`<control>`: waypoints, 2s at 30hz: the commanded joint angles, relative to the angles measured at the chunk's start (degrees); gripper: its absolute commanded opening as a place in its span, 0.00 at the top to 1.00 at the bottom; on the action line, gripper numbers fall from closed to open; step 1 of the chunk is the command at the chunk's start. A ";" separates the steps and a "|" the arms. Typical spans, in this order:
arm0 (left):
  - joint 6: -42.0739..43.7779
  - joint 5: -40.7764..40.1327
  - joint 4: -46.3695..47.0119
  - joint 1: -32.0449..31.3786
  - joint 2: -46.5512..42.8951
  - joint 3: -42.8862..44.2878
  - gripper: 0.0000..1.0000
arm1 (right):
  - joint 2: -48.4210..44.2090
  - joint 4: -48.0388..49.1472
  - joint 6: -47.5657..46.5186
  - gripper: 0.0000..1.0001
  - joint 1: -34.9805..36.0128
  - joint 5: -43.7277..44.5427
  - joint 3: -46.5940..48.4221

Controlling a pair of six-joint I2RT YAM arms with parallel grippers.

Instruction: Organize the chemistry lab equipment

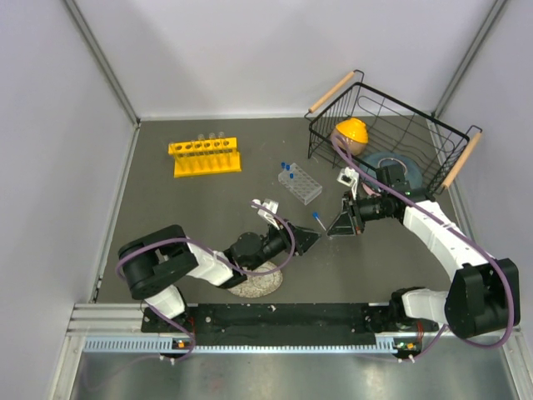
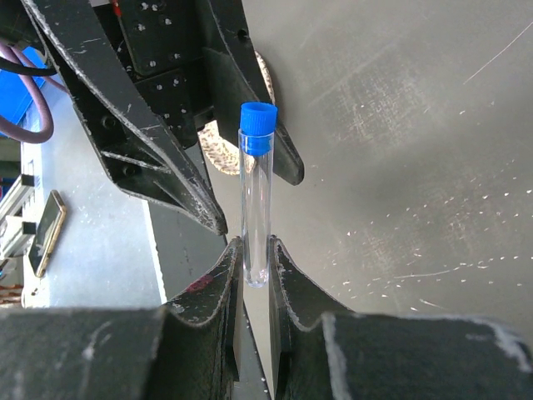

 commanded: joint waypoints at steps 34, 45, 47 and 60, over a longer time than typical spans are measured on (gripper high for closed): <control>4.39 -0.57 22.22 -0.62 -0.22 6.11 0.61 | -0.82 0.20 -1.56 0.91 0.28 -5.26 0.80; 5.96 2.15 21.35 -0.18 -1.35 4.98 1.00 | -1.26 -0.85 -3.13 0.73 0.28 -3.42 1.32; 7.37 3.03 18.45 0.17 -2.93 3.40 1.00 | -2.22 -4.08 -7.76 0.57 0.36 -1.75 2.02; 27.23 19.10 -26.72 0.70 -17.53 7.95 1.00 | -7.77 -7.71 -13.16 0.20 0.36 -2.09 3.43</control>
